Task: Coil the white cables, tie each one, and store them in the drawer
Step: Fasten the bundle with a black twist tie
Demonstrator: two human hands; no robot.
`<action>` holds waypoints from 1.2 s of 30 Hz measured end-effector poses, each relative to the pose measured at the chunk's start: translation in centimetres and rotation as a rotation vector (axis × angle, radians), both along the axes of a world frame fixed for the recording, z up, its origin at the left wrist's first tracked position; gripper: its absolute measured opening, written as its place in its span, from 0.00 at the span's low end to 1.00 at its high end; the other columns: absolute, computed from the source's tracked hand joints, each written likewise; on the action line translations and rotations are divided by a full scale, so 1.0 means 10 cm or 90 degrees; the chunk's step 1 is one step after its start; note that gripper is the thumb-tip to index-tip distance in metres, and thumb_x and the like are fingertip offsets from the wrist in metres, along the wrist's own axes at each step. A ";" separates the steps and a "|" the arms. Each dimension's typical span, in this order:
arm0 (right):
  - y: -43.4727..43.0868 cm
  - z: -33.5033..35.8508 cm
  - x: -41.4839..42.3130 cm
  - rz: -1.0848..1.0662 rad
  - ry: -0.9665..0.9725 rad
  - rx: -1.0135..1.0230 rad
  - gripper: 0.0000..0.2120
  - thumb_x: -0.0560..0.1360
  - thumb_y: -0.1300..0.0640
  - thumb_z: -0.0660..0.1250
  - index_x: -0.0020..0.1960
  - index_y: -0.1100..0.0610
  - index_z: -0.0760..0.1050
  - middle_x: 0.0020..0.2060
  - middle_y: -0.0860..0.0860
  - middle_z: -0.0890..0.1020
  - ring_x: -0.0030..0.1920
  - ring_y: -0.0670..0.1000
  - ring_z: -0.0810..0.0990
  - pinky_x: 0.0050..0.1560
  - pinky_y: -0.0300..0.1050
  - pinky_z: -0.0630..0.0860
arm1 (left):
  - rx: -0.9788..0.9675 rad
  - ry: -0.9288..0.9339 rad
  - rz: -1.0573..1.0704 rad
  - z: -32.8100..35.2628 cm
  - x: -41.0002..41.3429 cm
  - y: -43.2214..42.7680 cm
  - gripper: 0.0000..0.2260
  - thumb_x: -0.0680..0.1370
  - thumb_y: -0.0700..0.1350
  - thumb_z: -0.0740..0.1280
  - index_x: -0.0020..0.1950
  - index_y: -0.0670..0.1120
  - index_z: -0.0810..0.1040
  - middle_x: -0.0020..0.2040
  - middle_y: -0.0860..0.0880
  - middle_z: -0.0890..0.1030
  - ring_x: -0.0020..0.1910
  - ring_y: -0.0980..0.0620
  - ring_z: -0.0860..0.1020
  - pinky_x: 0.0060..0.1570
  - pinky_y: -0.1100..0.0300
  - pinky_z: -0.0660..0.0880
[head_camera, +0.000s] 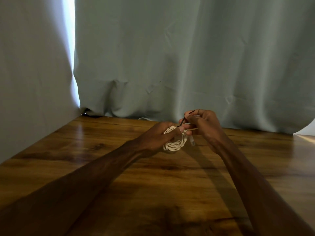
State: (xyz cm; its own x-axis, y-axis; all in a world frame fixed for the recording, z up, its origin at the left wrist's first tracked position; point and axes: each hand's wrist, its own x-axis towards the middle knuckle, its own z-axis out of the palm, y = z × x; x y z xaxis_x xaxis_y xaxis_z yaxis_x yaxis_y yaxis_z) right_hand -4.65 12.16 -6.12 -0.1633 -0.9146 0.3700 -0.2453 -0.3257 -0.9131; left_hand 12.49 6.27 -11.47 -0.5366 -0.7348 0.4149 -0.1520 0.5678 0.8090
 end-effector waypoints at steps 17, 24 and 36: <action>0.02 0.03 -0.06 0.066 0.019 -0.038 0.05 0.79 0.65 0.69 0.53 0.65 0.82 0.46 0.60 0.87 0.47 0.58 0.88 0.41 0.48 0.84 | -0.264 -0.064 0.147 -0.05 0.11 -0.15 0.12 0.82 0.61 0.65 0.47 0.54 0.79 0.41 0.55 0.84 0.41 0.58 0.82 0.42 0.47 0.80; 0.03 0.03 -0.07 0.078 0.052 -0.053 0.05 0.79 0.64 0.70 0.53 0.63 0.82 0.45 0.61 0.87 0.44 0.55 0.87 0.38 0.47 0.84 | -0.282 -0.071 0.153 -0.05 0.09 -0.15 0.13 0.81 0.61 0.63 0.48 0.54 0.80 0.41 0.55 0.83 0.40 0.58 0.82 0.40 0.50 0.80; 0.04 0.07 -0.16 0.175 -0.092 0.058 0.08 0.77 0.66 0.69 0.56 0.65 0.82 0.46 0.61 0.87 0.44 0.55 0.86 0.42 0.44 0.84 | -0.329 -0.096 0.195 -0.01 0.13 -0.12 0.14 0.81 0.60 0.64 0.48 0.51 0.80 0.41 0.54 0.83 0.39 0.56 0.81 0.40 0.49 0.78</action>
